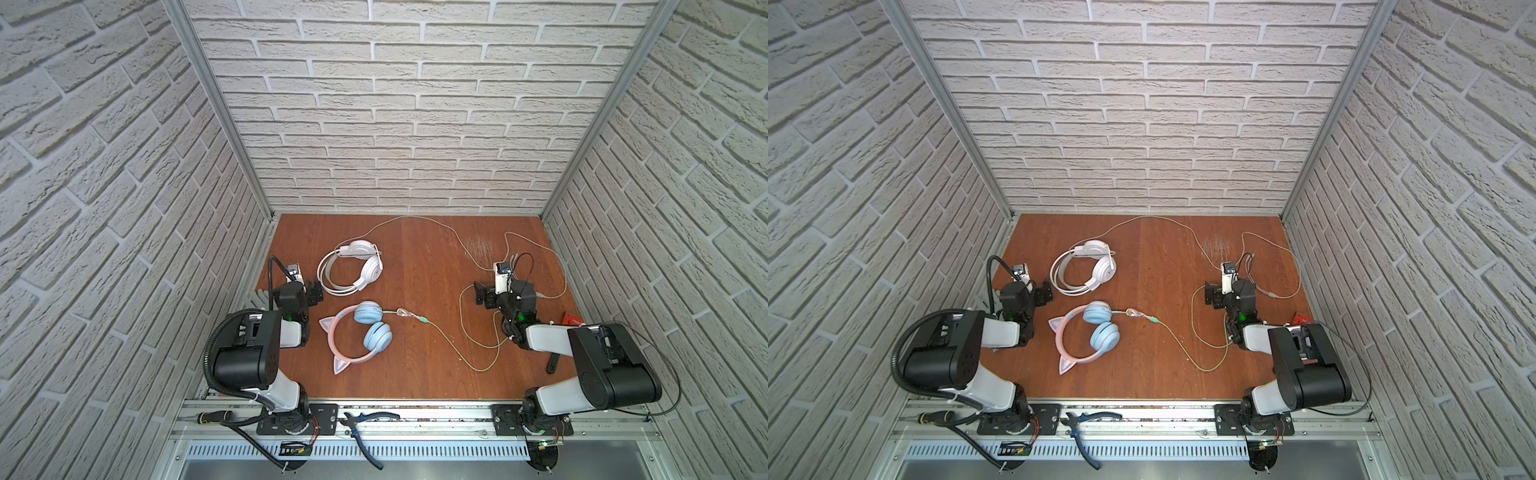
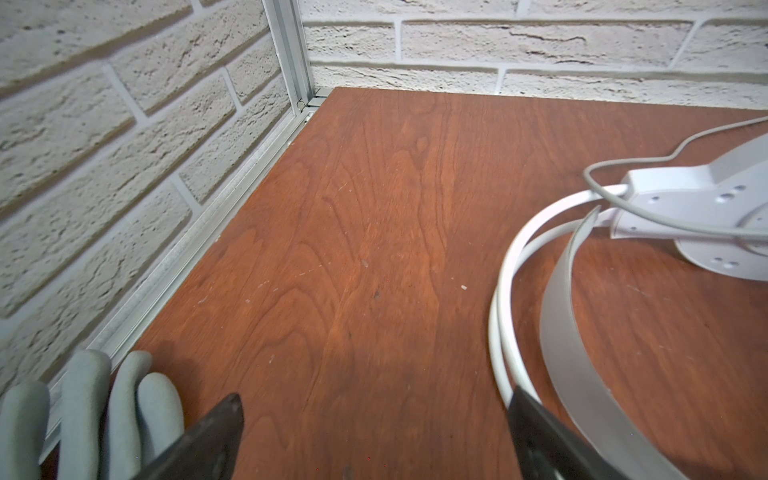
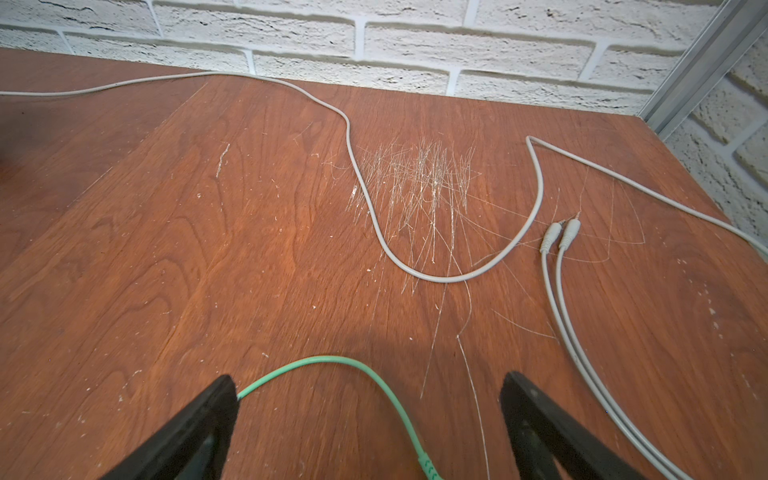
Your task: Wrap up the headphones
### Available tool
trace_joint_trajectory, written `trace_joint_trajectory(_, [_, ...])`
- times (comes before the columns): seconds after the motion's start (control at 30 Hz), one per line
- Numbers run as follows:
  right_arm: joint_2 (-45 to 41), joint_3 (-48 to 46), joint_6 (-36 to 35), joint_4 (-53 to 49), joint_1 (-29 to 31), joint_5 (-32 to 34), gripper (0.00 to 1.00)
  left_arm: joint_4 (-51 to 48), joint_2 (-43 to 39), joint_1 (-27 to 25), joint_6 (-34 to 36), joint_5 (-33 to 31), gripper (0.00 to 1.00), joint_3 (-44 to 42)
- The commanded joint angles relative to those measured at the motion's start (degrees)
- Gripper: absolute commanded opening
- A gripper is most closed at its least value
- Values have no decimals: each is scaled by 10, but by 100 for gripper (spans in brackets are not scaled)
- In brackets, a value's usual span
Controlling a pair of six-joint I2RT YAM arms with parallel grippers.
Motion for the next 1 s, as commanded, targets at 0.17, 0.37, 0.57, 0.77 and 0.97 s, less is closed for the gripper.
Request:
trace_joint_trajectory(0.17, [2, 8, -1, 24, -3, -3, 100, 32, 4, 2, 8, -5, 98, 14])
trace_joint_trajectory(0.37, [-6, 5, -8, 30, -3, -11, 100, 4, -30, -7, 21, -6, 98, 17])
trace_joint_trajectory(0.57, [-73, 31, -12, -64, -3, -12, 100, -119, -141, -37, 50, -28, 98, 45])
trace_joint_trajectory(0.77, [-167, 83, 9, -212, -2, 15, 100, -330, -268, -40, -19, -29, 98, 127])
trace_joint_trajectory(0.97, [-218, 164, 41, -390, -1, 21, 99, -640, -324, -50, -145, -8, 98, 257])
